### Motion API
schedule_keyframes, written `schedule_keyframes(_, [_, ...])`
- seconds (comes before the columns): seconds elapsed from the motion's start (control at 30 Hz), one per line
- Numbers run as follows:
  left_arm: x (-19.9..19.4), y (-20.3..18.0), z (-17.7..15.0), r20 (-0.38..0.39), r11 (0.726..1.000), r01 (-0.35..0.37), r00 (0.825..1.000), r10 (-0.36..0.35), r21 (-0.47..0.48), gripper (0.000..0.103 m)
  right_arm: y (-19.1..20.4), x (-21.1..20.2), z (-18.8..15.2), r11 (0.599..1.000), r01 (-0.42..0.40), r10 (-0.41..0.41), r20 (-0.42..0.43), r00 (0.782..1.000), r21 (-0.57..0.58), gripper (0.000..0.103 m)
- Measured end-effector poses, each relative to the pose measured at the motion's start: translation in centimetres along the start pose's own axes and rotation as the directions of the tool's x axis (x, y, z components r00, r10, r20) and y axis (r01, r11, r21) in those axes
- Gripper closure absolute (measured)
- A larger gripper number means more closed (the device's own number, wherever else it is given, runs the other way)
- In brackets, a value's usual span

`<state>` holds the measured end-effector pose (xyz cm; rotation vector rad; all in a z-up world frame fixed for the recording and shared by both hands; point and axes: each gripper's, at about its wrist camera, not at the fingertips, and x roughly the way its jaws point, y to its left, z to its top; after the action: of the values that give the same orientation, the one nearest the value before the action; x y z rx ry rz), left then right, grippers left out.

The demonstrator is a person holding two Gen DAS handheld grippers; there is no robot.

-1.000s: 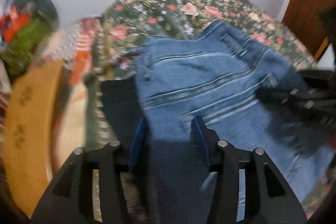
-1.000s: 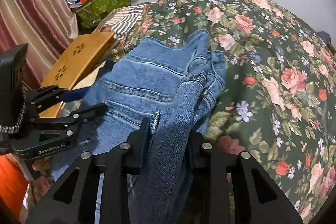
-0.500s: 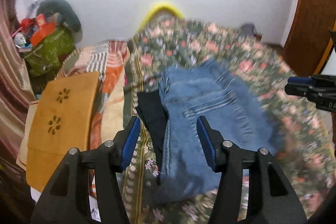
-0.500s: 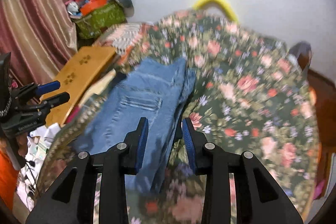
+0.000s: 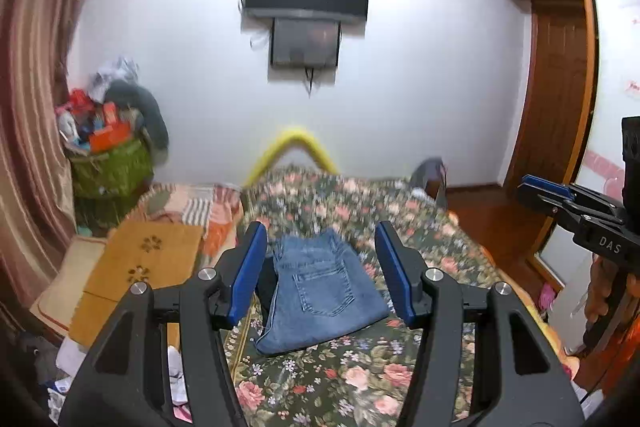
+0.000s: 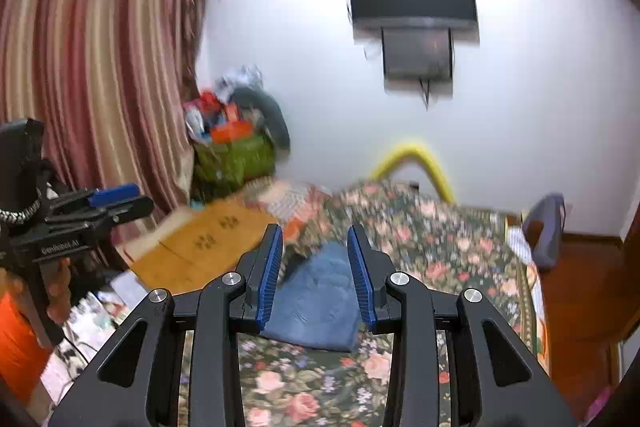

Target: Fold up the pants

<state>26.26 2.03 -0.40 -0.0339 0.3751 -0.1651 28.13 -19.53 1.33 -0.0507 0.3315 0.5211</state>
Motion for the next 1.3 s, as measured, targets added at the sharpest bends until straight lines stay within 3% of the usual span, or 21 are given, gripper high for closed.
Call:
schedule_keyframes(0.13, [-6.3, -2.1, -1.3, 0.118, 0.999, -0.041, 0.992, 0.037, 0.036, 0.047, 2.8, -5.4, -0.7, 1.000, -0.007, 0.009, 0.122, 0.992, -0.013, 0.073])
schedule_keyframes(0.27, [-10.6, -4.0, -3.3, 0.193, 0.995, -0.081, 0.979, 0.070, 0.053, 0.045, 4.9, -8.5, -2.5, 1.000, 0.003, 0.000, 0.190, 0.982, -0.012, 0.072])
schedule_keyframes(0.3, [-11.4, -4.3, -3.8, 0.206, 0.995, -0.087, 0.976, 0.075, 0.050, 0.042, 5.3, -9.0, -3.0, 1.000, 0.001, 0.000, 0.199, 0.980, -0.007, 0.073])
schedule_keyframes(0.37, [-12.7, -4.8, -4.7, 0.228, 0.995, -0.093, 0.970, 0.082, 0.037, 0.022, 5.9, -9.6, -4.0, 1.000, 0.002, -0.003, 0.209, 0.978, 0.006, 0.072])
schedule_keyframes(0.43, [-13.7, -5.3, -5.7, 0.254, 0.995, -0.097, 0.963, 0.086, 0.031, 0.011, 6.3, -9.7, -4.9, 1.000, 0.002, -0.008, 0.217, 0.976, 0.028, 0.071])
schedule_keyframes(0.5, [-14.5, -5.7, -6.5, 0.260, 0.995, -0.098, 0.962, 0.087, 0.030, 0.006, 6.3, -9.9, -5.5, 0.999, 0.000, -0.010, 0.215, 0.977, 0.047, 0.051])
schedule_keyframes(0.57, [-15.0, -5.9, -7.0, 0.265, 0.995, -0.097, 0.960, 0.086, 0.027, 0.001, 6.7, -10.1, -6.1, 0.997, 0.024, -0.039, 0.224, 0.974, 0.069, 0.039])
schedule_keyframes(0.7, [-15.4, -5.8, -7.7, 0.266, 0.996, -0.088, 0.961, 0.081, 0.014, 0.000, 6.9, -10.8, -6.3, 0.995, 0.037, -0.057, 0.222, 0.973, 0.090, 0.019])
schedule_keyframes(0.87, [-15.7, -6.0, -8.5, 0.252, 0.997, -0.074, 0.965, 0.075, -0.013, 0.000, 7.5, -11.2, -6.4, 0.994, 0.087, -0.101, 0.233, 0.967, 0.070, 0.004])
schedule_keyframes(1.3, [-15.1, -5.6, -9.2, 0.233, 0.996, -0.079, 0.969, 0.085, -0.037, 0.000, 7.8, -11.9, -7.5, 0.992, 0.112, -0.121, 0.233, 0.965, 0.053, 0.001])
